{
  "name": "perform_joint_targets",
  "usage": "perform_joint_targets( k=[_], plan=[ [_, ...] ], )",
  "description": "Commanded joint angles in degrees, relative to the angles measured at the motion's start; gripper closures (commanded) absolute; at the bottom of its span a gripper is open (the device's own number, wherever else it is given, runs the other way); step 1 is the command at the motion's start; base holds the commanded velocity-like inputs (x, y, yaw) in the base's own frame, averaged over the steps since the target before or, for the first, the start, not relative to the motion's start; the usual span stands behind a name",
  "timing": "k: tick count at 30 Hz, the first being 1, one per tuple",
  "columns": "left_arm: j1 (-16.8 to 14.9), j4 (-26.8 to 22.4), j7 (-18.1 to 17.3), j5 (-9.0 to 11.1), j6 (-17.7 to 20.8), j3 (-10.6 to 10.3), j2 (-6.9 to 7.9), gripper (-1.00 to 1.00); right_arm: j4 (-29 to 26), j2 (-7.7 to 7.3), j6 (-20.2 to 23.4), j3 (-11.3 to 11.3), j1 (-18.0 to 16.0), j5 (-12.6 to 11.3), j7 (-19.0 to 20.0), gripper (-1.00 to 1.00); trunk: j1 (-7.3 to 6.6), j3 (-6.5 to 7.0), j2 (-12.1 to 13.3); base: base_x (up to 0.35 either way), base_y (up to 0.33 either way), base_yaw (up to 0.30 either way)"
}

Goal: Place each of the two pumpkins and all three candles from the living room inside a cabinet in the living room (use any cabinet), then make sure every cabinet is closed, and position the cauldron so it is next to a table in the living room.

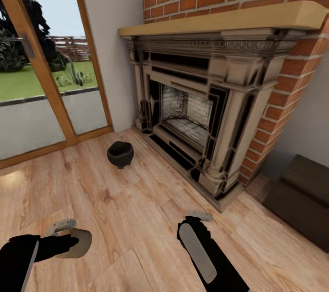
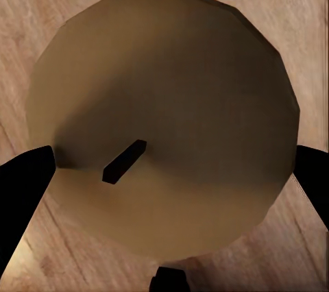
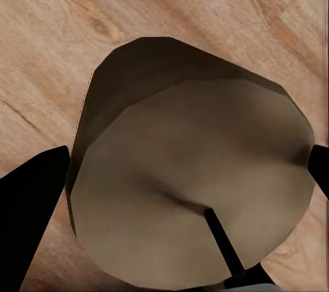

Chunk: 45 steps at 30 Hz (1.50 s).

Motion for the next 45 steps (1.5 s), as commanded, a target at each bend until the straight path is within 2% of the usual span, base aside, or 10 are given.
perform_joint_targets(
  k=[1,22,34,45],
  plan=[
    [0.0,0.0,0.0,0.1,0.0,0.0,0.0,1.0,0.0,0.0,0.0,0.0,0.0,0.0,0.0,1.0,-0.23,0.22,0.4,0.0,0.0,-0.281],
    [0.0,0.1,0.1,-0.1,0.1,0.0,0.13,1.0,0.0,0.0,-0.1,-0.5,0.0,-0.2,0.1,1.0,-4.84,5.2,8.8,0.0,0.0,-0.251],
    [0.0,0.4,0.2,-0.1,0.1,0.1,0.14,1.0,0.4,0.0,0.7,-6.5,0.7,-0.8,0.4,1.0,-7.47,8.0,13.7,0.0,0.0,-0.249],
    [0.0,0.4,0.2,-0.1,0.2,0.2,0.26,1.0,0.6,0.0,0.6,-6.9,0.7,-0.8,0.4,1.0,-9.89,10.4,18.1,0.0,0.0,-0.262]
  ],
)
